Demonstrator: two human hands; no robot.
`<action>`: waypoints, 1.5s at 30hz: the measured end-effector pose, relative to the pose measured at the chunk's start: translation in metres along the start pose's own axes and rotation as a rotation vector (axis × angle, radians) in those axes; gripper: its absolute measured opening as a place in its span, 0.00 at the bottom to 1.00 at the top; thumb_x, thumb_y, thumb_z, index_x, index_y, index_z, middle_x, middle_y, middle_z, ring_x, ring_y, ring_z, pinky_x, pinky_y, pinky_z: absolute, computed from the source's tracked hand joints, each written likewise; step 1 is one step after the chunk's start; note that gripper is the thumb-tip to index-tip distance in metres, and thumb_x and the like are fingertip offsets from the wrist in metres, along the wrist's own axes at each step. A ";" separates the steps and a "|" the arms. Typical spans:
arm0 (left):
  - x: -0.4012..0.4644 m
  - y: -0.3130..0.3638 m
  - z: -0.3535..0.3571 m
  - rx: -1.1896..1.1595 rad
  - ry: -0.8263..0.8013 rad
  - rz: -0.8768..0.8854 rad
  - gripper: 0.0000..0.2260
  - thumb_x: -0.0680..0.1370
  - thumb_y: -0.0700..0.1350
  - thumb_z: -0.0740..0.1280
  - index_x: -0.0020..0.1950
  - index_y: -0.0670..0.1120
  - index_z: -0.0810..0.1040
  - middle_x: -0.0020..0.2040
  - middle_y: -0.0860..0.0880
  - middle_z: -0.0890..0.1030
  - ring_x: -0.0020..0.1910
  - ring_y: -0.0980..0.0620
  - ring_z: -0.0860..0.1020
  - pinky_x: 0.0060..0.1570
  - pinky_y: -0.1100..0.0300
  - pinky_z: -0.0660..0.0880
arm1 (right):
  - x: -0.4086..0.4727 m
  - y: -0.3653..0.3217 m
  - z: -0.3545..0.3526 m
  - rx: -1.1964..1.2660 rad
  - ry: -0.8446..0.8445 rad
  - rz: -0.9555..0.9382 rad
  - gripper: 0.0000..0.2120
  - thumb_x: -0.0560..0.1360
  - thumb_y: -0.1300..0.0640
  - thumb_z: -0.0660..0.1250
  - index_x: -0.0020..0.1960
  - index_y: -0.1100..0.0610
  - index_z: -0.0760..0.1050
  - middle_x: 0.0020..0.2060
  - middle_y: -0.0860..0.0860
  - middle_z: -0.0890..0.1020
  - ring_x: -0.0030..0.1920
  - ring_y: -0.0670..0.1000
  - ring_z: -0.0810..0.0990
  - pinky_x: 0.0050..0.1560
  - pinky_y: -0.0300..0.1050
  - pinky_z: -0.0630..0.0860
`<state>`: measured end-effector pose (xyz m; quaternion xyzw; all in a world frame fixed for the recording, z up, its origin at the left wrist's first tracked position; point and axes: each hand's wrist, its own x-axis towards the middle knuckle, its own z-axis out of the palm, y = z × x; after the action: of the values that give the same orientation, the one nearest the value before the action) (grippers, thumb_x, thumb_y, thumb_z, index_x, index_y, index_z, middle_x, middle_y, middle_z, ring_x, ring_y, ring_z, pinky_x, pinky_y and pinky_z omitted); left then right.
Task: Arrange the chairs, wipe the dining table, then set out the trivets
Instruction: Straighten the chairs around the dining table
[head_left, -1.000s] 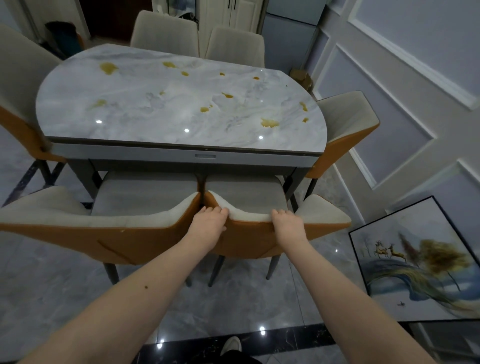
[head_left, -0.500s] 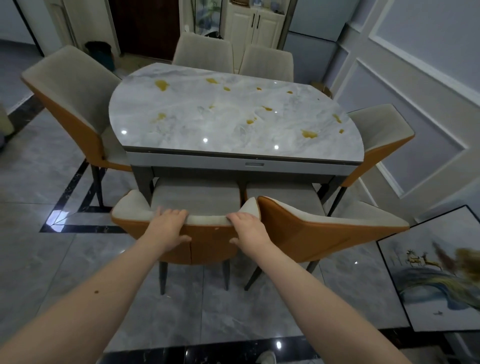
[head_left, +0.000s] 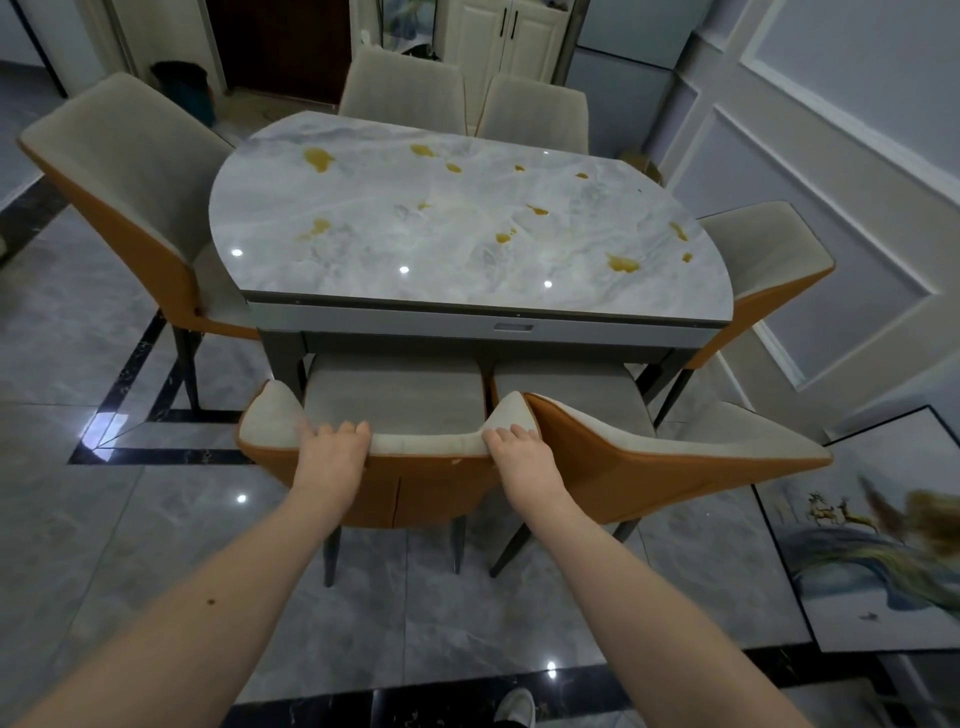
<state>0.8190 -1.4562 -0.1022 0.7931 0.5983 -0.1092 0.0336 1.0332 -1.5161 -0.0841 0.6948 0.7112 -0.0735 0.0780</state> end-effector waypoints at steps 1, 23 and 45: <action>0.001 0.000 0.000 0.006 -0.008 0.003 0.16 0.76 0.47 0.66 0.62 0.50 0.67 0.59 0.48 0.75 0.62 0.44 0.72 0.69 0.42 0.58 | 0.001 0.001 0.001 0.004 -0.004 -0.005 0.28 0.76 0.64 0.65 0.73 0.56 0.61 0.68 0.56 0.71 0.70 0.57 0.66 0.73 0.53 0.61; -0.006 0.009 0.004 -0.009 0.019 0.010 0.12 0.77 0.43 0.64 0.60 0.49 0.69 0.57 0.49 0.77 0.59 0.44 0.75 0.68 0.42 0.59 | -0.005 0.014 0.001 -0.002 0.004 -0.029 0.23 0.77 0.62 0.65 0.69 0.55 0.65 0.61 0.55 0.76 0.61 0.55 0.73 0.63 0.49 0.70; -0.012 0.004 0.005 -0.022 -0.011 0.012 0.18 0.76 0.48 0.66 0.64 0.48 0.66 0.61 0.47 0.75 0.63 0.44 0.71 0.70 0.44 0.59 | -0.015 0.001 0.006 0.071 0.069 0.029 0.26 0.77 0.63 0.64 0.73 0.56 0.62 0.69 0.54 0.70 0.71 0.56 0.65 0.73 0.51 0.60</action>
<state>0.8192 -1.4695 -0.1048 0.7957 0.5944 -0.1067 0.0463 1.0347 -1.5322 -0.0869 0.7093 0.7004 -0.0733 0.0298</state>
